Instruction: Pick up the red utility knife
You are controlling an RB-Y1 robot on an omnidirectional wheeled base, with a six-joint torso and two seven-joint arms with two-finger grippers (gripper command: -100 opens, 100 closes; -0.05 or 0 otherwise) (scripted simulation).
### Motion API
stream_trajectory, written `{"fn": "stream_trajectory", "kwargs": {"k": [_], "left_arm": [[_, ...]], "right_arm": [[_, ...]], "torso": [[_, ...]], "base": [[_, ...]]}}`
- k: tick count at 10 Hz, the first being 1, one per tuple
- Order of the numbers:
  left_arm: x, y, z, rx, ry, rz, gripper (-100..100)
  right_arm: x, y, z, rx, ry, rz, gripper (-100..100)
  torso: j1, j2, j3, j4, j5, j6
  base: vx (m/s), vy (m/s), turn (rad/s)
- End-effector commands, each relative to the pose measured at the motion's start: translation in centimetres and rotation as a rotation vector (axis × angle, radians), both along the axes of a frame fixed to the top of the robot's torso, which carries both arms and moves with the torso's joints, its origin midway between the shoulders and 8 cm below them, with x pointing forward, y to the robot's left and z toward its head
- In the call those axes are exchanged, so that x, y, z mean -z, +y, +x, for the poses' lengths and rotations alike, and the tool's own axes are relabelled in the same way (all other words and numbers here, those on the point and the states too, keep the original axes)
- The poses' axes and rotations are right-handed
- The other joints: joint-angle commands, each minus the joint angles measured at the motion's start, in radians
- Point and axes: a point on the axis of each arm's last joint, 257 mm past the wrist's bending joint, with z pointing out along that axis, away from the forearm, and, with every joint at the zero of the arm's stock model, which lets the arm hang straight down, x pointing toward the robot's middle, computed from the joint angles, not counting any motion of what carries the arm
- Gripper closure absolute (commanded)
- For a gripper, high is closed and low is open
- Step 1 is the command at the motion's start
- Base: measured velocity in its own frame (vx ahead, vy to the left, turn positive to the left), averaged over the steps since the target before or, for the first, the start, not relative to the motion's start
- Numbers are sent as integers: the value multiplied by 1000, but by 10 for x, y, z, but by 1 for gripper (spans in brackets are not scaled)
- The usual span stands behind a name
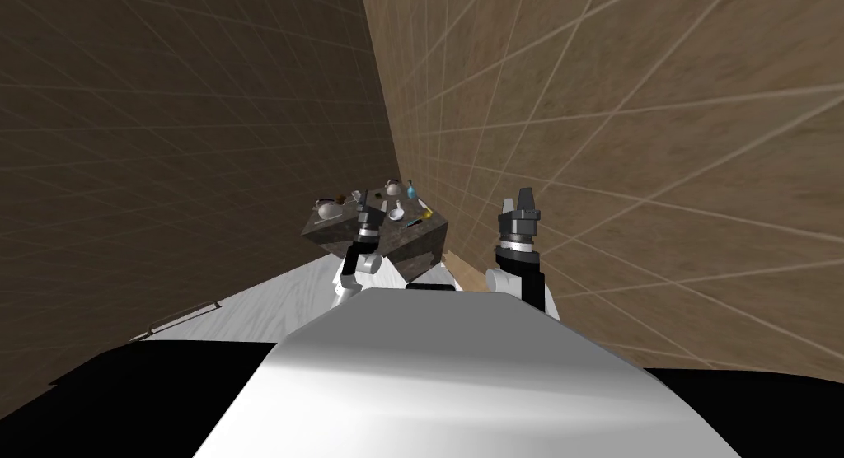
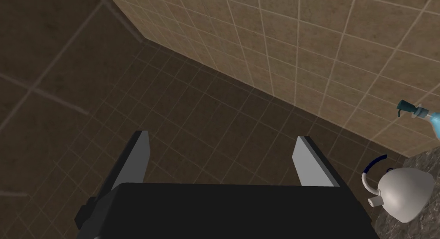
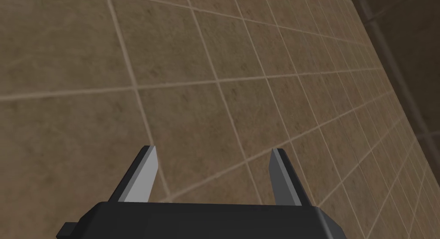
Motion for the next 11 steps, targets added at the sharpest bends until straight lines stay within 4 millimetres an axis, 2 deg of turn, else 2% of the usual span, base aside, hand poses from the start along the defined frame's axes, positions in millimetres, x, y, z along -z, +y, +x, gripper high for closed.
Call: {"fn": "stream_trajectory", "kwargs": {"k": [1,2,3,4,5,6,7,8,9,10,11], "left_arm": [[6,2,11,9,40,5,-100],[14,4,26,22,78,12,-100],[18,4,29,21,96,15,-100],[27,8,45,28,141,22,-100],[31,8,47,27,157,25,-100],[40,13,63,29,204,31,-100],[45,13,65,27,223,34,-100],[52,21,81,26,265,38,-100],[60,22,84,22,294,42,-100],[64,30,98,19,331,44,-100],[76,33,102,10,368,46,-100]], "right_arm": [[0,0,0,0,0,0,0],[0,0,0,0,0,0,0],[0,0,0,0,0,0,0],[0,0,0,0,0,0,0],[0,0,0,0,0,0,0],[0,0,0,0,0,0,0],[0,0,0,0,0,0,0],[0,0,0,0,0,0,0],[0,0,0,0,0,0,0],[0,0,0,0,0,0,0],[0,0,0,0,0,0,0]], "torso": [[0,0,0,0,0,0],[0,0,0,0,0,0],[0,-1,0,0,0,0],[-1,-1,0,0,0,0],[-1,-1,-1,0,0,0],[-1,-1,-1,0,0,0],[-1,-1,-1,0,0,0],[-1,-1,-1,0,0,-1],[-1,-2,-1,0,0,0],[-1,-2,-1,0,0,-1],[-2,-2,-1,0,0,0]], "base": [[-22,13,-60],[-16,6,-109],[-12,4,-65],[-12,2,-97],[-9,3,-71],[-7,0,-135],[-4,2,-73],[-1,-3,-146],[2,1,-69],[5,-7,-114],[5,-6,-84]]}}
